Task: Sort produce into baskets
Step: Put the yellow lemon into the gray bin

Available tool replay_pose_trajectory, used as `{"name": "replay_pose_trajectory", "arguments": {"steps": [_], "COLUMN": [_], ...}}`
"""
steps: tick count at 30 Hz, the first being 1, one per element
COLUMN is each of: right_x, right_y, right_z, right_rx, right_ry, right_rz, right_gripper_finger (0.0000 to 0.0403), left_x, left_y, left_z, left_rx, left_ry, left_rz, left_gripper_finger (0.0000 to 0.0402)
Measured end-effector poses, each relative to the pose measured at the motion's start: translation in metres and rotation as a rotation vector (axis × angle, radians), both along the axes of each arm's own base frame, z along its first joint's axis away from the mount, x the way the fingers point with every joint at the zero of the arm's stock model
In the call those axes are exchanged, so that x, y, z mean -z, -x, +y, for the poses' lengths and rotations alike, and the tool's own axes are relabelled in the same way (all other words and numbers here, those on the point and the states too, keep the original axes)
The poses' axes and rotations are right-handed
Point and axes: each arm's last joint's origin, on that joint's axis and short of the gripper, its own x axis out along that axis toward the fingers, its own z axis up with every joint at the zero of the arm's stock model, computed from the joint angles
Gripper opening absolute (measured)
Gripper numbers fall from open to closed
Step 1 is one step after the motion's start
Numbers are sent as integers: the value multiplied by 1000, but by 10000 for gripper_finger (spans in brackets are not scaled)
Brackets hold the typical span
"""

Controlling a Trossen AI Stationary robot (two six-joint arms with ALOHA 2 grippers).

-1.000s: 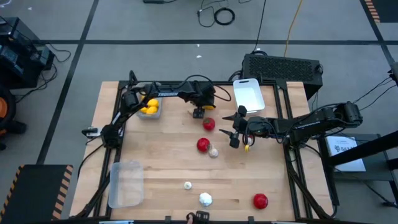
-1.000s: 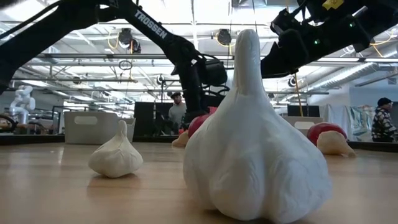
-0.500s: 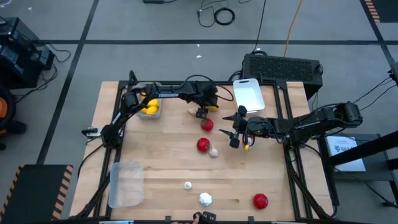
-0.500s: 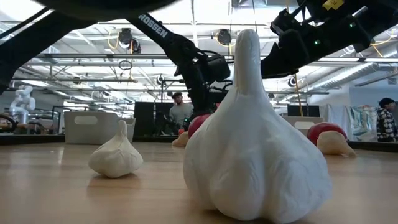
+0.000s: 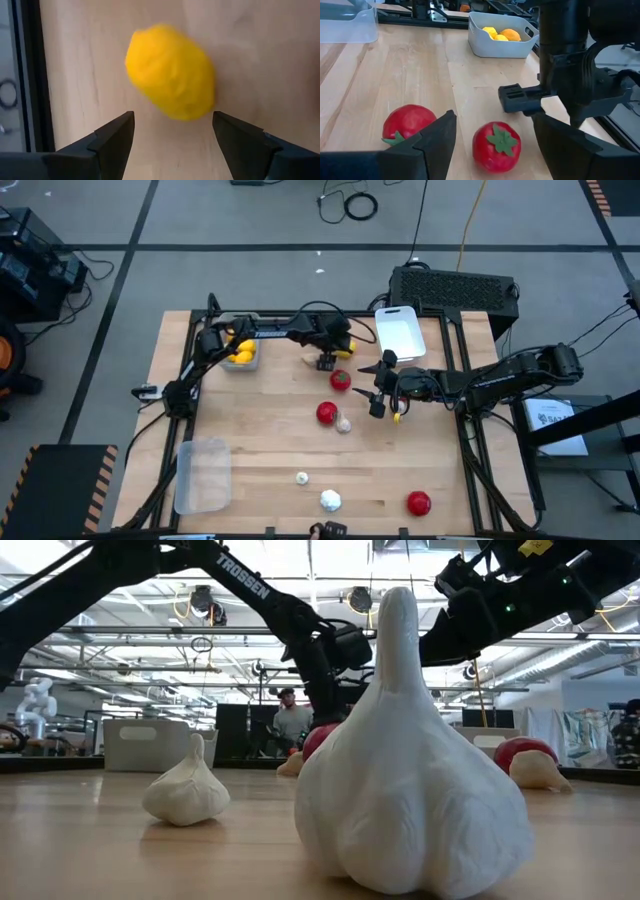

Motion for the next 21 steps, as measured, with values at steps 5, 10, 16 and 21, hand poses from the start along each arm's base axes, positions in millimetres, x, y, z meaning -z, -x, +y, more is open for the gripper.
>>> {"name": "replay_pose_trajectory", "arguments": {"steps": [5,10,16,21], "right_x": [0,0,0,0], "right_y": [0,0,0,0], "right_z": [0,0,0,0], "right_rx": [2,2,6,6], "right_ry": [-4,-5,-16,-17], "right_rz": [-1,-1,-5,-6], "right_gripper_finger": [255,255,255,255], "left_x": [-9,-33,-49,-46], "left_y": [6,0,-13,-17], "left_z": [1,4,11,12], "left_rx": [-103,-195,-460,-531], "left_ry": [66,145,274,330], "left_rz": [66,-6,-239,-289], "left_gripper_finger": [276,276,276,276]}}
